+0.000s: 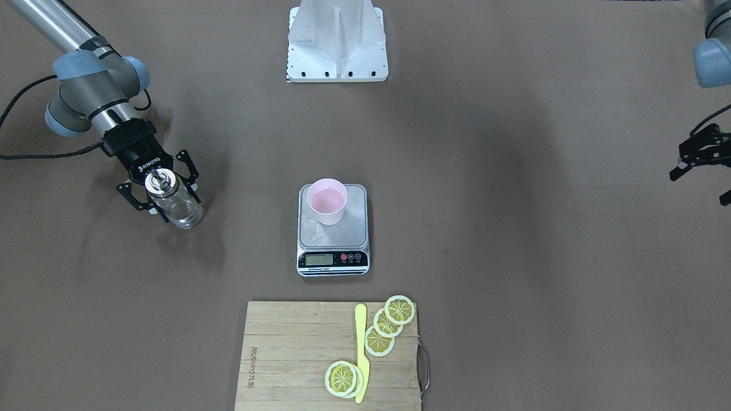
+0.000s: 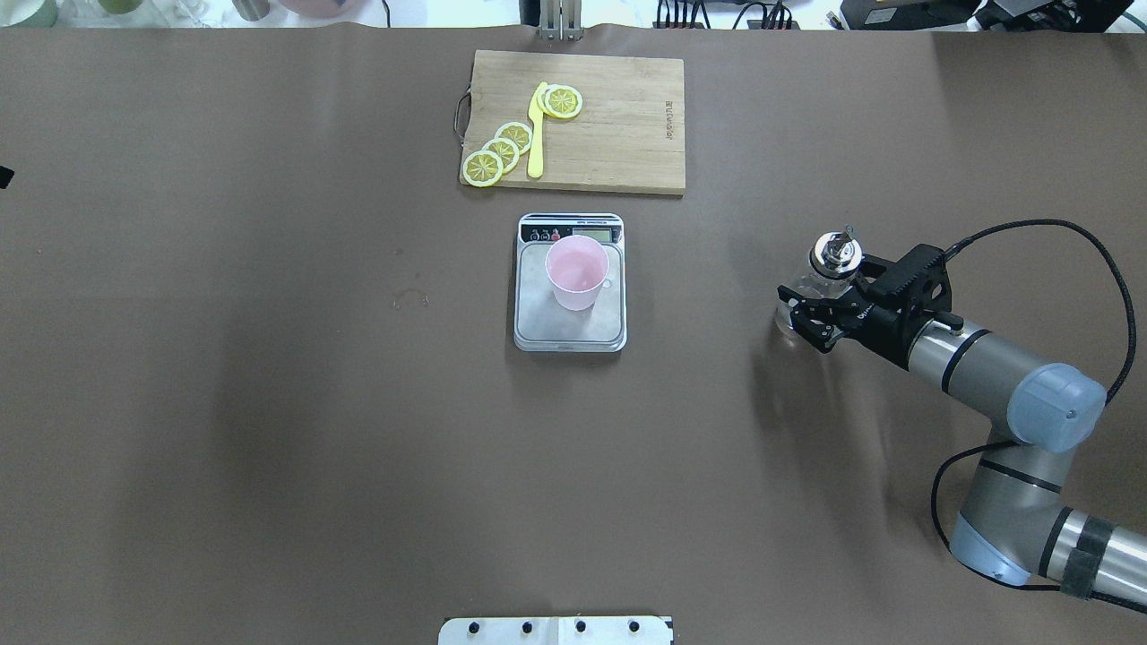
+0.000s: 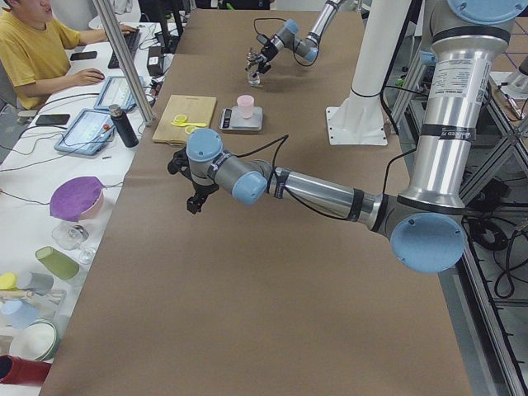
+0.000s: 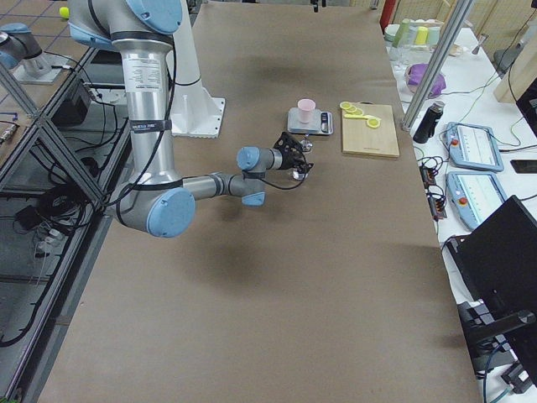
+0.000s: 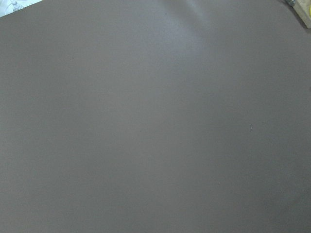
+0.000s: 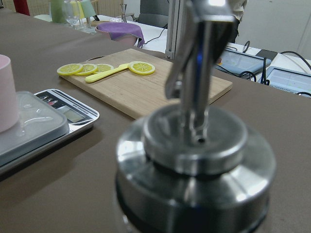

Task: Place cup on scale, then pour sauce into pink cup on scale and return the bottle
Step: 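Lower the sauce bottle onto the table with the right gripper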

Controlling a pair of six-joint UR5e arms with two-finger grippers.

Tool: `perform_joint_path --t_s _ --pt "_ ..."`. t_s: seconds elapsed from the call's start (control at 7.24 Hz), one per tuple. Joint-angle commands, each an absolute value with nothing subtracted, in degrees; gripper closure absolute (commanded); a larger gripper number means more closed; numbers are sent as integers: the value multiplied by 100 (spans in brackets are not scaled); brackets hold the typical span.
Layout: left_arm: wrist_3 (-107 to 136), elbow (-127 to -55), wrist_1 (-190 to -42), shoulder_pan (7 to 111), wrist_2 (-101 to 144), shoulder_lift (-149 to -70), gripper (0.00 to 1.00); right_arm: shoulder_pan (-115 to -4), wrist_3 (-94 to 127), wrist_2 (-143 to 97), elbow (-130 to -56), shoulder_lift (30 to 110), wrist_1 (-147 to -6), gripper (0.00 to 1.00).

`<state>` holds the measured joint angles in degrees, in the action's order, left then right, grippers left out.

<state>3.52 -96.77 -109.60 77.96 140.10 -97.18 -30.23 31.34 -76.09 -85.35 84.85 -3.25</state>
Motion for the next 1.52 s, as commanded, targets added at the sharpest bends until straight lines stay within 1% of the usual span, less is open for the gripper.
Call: perform_joint_path --t_s 0.0,0.14,0.28,0.97,1.38 --pt "352 -9677 -10960 7796 14010 -9721 3 -3023 3138 -7611 -8543 8490 -325 21" --pt "352 -9677 -10960 7805 14010 -9721 3 -3032 3138 -7611 -8595 8508 -316 12" --pt "352 -9677 -10960 7796 14001 -9721 3 -3032 3164 -7611 -8570 8543 -195 9" --pt "352 -9677 -10960 7813 14010 -9721 3 -2945 3217 -7287 -8613 8833 -132 9" --pt "352 -9677 -10960 7813 14001 -9703 3 -2480 3305 -6664 -8622 8833 -123 10"
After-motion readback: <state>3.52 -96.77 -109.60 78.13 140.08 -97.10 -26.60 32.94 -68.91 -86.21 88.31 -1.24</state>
